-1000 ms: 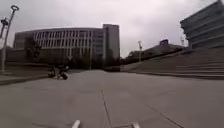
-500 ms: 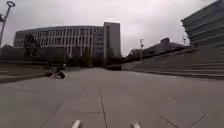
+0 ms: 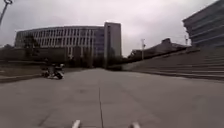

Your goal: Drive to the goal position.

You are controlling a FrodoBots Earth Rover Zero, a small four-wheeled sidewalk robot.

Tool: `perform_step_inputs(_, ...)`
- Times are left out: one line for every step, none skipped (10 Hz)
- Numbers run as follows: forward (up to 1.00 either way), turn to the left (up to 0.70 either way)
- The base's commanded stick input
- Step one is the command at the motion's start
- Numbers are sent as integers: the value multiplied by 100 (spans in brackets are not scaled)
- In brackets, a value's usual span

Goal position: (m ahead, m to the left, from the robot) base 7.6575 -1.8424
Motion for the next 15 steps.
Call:
perform_step_inputs(85,0)
perform_step_inputs(85,0)
perform_step_inputs(85,0)
perform_step_inputs(85,0)
perform_step_inputs(85,0)
perform_step_inputs(85,0)
perform_step_inputs(85,0)
perform_step_inputs(85,0)
perform_step_inputs(85,0)
perform_step_inputs(85,0)
perform_step_inputs(85,0)
perform_step_inputs(85,0)
perform_step_inputs(85,0)
perform_step_inputs(85,0)
perform_step_inputs(85,0)
